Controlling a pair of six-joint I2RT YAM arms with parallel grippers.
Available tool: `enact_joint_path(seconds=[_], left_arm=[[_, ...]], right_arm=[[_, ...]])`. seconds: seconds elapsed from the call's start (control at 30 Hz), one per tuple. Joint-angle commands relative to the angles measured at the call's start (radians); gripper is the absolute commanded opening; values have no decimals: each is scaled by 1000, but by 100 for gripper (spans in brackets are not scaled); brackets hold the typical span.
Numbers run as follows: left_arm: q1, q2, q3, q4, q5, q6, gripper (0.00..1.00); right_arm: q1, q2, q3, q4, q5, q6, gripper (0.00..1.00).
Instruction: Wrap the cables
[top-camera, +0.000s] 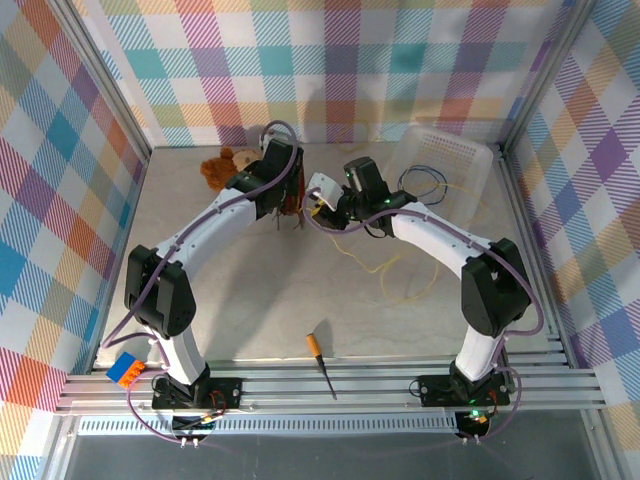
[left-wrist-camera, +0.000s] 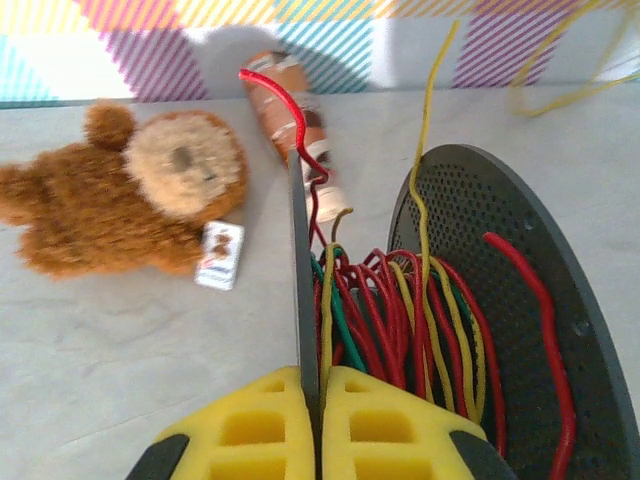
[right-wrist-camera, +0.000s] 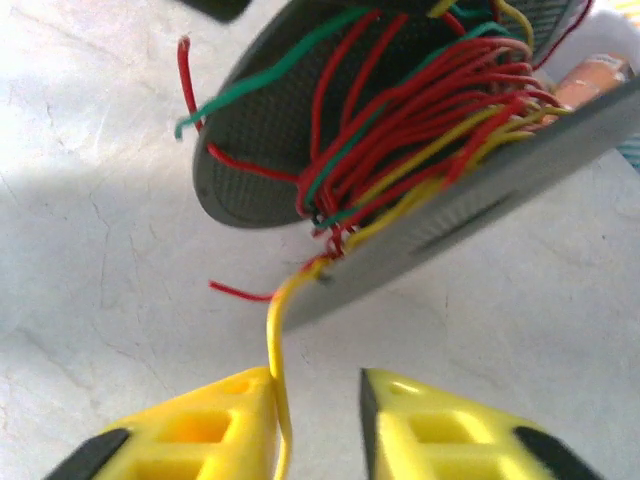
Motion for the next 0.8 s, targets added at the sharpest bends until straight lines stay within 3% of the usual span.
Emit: enact_joint_path(seconds=[0.0, 0.2, 0.27, 0.77], left_arm=[[20, 16, 39, -17, -96, 39, 0], [41, 28, 11, -30, -76, 0, 0], [42, 25, 6, -32, -74, 0, 0], [46, 23, -3, -40, -76, -9, 0]], right_arm=[[-24, 29, 12, 0, -22, 33, 38], [-60, -49, -174, 50, -130, 137, 60], [-68, -56, -200, 9, -170, 138, 62], [-49, 111, -11, -560, -331, 155, 60]])
